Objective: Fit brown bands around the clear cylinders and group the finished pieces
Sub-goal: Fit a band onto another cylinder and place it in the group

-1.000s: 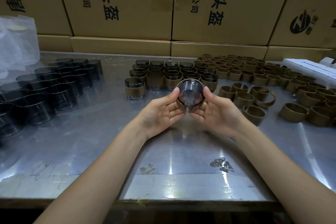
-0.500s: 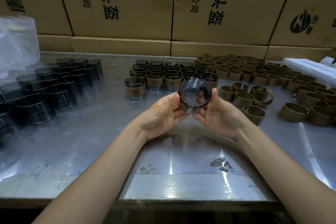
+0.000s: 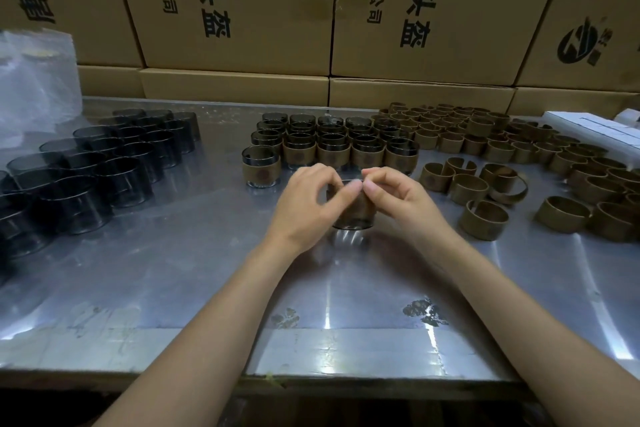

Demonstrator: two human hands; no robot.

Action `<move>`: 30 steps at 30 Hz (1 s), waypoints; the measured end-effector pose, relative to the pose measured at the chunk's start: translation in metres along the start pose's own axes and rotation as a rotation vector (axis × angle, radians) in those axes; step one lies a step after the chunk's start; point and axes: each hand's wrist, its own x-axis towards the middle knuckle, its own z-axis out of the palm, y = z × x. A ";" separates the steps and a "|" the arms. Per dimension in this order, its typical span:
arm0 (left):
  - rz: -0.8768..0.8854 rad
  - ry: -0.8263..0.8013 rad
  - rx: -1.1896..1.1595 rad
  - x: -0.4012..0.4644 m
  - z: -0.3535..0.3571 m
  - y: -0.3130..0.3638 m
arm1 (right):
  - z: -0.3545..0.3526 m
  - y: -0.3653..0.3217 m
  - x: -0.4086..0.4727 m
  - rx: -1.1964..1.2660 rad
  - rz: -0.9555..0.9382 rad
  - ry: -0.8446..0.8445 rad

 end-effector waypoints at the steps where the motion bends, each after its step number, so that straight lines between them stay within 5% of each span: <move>1: 0.029 -0.010 0.093 -0.001 0.001 -0.003 | -0.001 0.001 0.000 -0.036 -0.018 -0.003; 9: -0.046 -0.037 0.080 -0.004 0.008 -0.014 | 0.002 0.011 0.002 -0.163 -0.069 -0.003; 13: -0.167 -0.028 0.031 -0.001 0.008 -0.020 | 0.004 0.018 0.006 -0.080 0.073 0.024; 23: -0.070 0.065 0.618 0.028 -0.004 -0.052 | 0.004 0.026 0.011 -0.130 0.172 0.076; 30: -0.131 0.090 0.796 0.039 -0.007 -0.062 | 0.003 0.024 0.011 -0.076 0.183 0.080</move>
